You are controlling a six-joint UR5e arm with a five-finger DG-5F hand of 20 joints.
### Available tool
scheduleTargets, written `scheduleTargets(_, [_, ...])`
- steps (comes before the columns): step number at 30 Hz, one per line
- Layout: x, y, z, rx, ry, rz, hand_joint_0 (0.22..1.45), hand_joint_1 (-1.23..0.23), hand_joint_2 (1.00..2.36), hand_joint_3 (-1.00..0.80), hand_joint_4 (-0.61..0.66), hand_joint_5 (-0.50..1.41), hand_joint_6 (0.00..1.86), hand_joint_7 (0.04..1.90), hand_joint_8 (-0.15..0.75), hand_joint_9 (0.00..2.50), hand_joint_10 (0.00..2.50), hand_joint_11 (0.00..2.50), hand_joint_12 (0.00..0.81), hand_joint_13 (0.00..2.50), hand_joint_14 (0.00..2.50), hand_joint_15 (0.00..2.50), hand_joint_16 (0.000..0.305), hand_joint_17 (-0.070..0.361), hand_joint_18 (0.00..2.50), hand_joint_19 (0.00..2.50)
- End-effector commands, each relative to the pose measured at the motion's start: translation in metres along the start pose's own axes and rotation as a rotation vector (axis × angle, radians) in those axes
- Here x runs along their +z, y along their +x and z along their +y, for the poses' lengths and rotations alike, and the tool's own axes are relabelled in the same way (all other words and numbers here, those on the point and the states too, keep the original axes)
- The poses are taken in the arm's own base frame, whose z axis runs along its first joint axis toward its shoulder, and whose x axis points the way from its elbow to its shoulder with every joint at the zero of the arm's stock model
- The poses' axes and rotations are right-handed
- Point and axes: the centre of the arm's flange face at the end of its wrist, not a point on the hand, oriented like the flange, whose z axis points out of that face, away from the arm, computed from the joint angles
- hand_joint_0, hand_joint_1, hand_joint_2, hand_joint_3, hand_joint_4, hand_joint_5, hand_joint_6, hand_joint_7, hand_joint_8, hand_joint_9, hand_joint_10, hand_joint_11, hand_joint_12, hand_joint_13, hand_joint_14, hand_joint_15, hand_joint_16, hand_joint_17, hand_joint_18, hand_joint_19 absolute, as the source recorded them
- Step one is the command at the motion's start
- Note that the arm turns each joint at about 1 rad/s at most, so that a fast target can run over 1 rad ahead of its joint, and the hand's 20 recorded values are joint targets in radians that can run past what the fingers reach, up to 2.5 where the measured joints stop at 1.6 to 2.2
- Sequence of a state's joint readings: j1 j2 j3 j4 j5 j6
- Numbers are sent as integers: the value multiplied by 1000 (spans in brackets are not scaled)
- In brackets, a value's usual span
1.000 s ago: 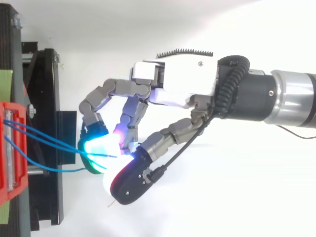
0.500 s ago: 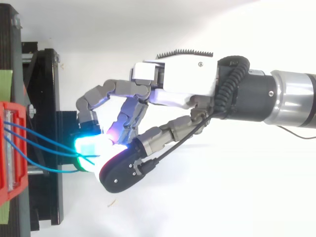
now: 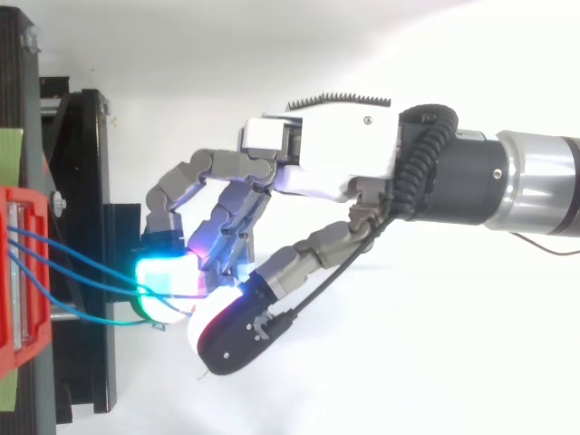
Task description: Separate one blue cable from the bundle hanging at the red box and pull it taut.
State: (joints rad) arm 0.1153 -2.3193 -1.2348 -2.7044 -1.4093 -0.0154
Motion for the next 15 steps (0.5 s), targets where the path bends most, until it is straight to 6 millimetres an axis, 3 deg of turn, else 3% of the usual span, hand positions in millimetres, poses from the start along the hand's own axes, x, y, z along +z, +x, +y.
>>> scheduleTargets(1, [0,0,0,0,0,0,588,-720,1000,-500,137,-132,861,1060,354,1052,17,856,382,1109,21,688,44,99,1044,756])
scheduleTargets(7, [0,0,0,0,0,0,612,-630,1000,-500,94,-121,855,1108,358,1083,17,853,384,1125,23,691,44,99,1054,770])
scheduleTargets(10, [0,0,0,0,3,0,625,-722,1008,-380,103,-131,872,1132,368,1074,17,873,388,1123,23,695,45,101,1060,765])
scheduleTargets(12, [0,0,0,0,2,0,663,-831,1014,-253,34,-165,918,1115,368,1028,16,899,394,1117,23,689,46,103,1071,750])
scheduleTargets(15, [0,0,0,0,3,0,707,-886,1017,-204,9,-191,945,1154,365,985,14,952,389,1101,21,678,46,103,1069,723])
